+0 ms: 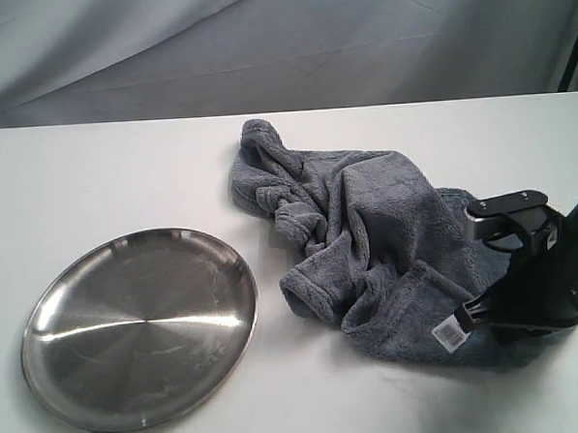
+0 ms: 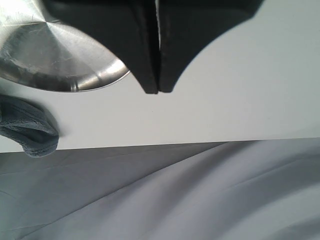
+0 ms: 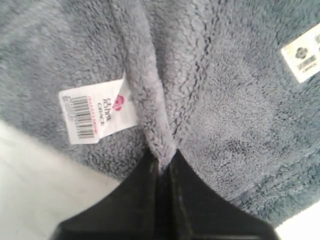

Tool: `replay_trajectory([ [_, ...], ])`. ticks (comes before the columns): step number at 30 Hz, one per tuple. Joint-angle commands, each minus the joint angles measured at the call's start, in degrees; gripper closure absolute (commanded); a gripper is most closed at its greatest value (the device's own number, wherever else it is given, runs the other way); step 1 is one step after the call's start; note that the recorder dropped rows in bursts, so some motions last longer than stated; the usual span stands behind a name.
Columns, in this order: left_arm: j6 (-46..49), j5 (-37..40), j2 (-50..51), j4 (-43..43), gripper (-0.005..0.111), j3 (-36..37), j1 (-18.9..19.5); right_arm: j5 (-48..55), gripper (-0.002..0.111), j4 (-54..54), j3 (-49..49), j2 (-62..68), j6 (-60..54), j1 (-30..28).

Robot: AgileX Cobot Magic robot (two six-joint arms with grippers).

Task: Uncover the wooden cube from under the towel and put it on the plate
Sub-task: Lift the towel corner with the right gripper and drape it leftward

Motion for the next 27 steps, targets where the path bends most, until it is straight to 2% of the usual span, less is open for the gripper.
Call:
replay_trajectory([
  [1,-0.29,-0.54,-0.06,0.08,0.107,0.26,-0.22,3.43,0.108,0.93,-4.04,-6.83,-0.62,-0.33],
  [5,-0.29,-0.54,-0.06,0.08,0.107,0.26,-0.22,5.51,0.108,1.72,-10.14,-11.98,-0.62,-0.33],
  [11,-0.29,-0.54,-0.06,0.08,0.107,0.26,-0.22,4.94,0.108,2.62,-26.60,-12.61,-0.62,-0.33],
  [19,-0.29,-0.54,-0.06,0.08,0.107,0.26,-0.22,4.31,0.108,3.42,-53.95,2.79,-0.62,-0.33],
  [23,-0.29,-0.54,-0.06,0.08,0.107,0.26,-0.22,3.49,0.108,3.07,-64.78,11.22,0.76,-0.45],
  [27,-0.29,-0.54,-0.06,0.08,0.107,0.26,-0.22,3.09,0.108,0.98,-71.25,16.35,3.01,-0.45],
])
